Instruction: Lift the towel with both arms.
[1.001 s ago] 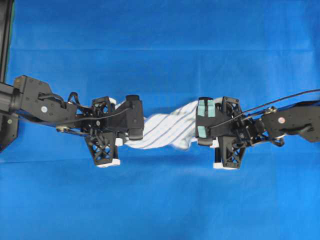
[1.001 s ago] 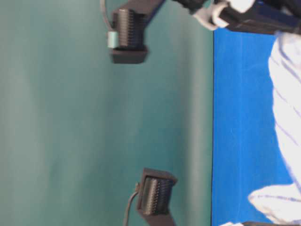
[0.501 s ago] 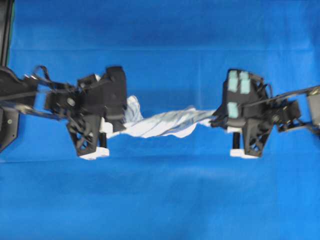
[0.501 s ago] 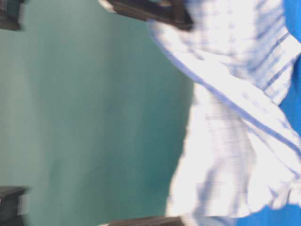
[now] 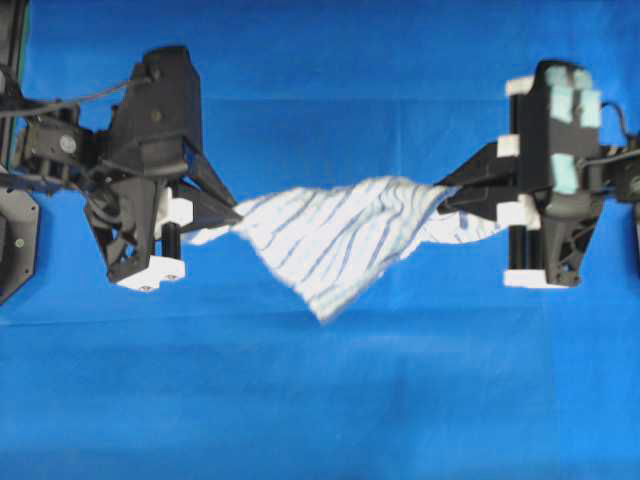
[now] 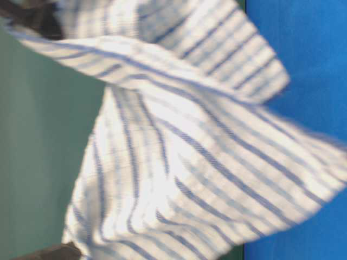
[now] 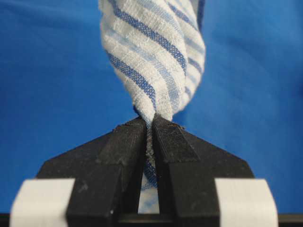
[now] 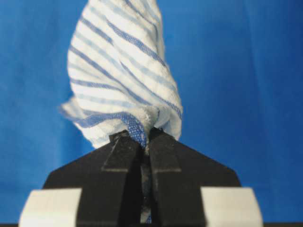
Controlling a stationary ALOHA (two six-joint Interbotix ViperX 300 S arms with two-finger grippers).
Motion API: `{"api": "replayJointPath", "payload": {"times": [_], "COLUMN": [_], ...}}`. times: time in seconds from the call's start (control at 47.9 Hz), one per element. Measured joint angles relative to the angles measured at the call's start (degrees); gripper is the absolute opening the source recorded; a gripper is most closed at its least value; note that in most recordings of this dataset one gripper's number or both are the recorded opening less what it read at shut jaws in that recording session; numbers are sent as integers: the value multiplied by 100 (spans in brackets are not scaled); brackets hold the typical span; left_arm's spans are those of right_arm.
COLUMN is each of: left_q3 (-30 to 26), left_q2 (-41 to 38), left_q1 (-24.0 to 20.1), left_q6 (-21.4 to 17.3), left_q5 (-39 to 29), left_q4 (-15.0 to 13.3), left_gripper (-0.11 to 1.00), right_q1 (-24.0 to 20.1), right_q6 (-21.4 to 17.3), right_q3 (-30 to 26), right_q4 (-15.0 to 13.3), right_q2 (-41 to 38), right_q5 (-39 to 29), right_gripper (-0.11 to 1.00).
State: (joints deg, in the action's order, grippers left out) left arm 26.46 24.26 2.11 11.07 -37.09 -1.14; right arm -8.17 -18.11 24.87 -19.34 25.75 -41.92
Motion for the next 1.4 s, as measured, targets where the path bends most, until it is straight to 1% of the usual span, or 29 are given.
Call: {"api": "replayJointPath", "payload": {"times": [0.146, 0.271, 0.834, 0.918, 1.022, 1.147, 1.189, 1.21, 1.293, 1.398], "left_q3": [-308, -466, -492, -492, -492, -492, -492, -492, -492, -492], "left_q2": [0, 0, 18, 26, 18, 26, 26, 18, 18, 26], "left_q1": [-35, -44, -35, 26, 132, 211, 220, 220, 220, 220], "left_q6": [0, -9, -44, -167, -431, -554, -554, -554, -536, -527], "left_q5": [-343, -510, -554, -536, -492, -404, -378, -369, -334, -272], "left_q4": [26, 44, 62, 70, 62, 53, 53, 44, 44, 44], "left_gripper": [3, 3, 3, 3, 3, 4, 7, 10, 33, 65], "right_q1": [9, 9, -44, -62, -62, -62, -62, -62, -62, -62], "right_q6": [193, 211, 202, 202, 202, 193, 193, 193, 193, 176], "right_q3": [-334, -475, -492, -492, -492, -492, -492, -492, -492, -492], "right_q4": [-9, -9, 9, 9, 18, 44, 70, 88, 167, 211], "right_q2": [0, 0, 0, 0, 0, 0, 0, 0, 0, 0], "right_q5": [-281, -352, -369, -360, -369, -369, -369, -369, -360, -360], "right_gripper": [1, 1, 1, 1, 1, 1, 1, 1, 1, 2]}}
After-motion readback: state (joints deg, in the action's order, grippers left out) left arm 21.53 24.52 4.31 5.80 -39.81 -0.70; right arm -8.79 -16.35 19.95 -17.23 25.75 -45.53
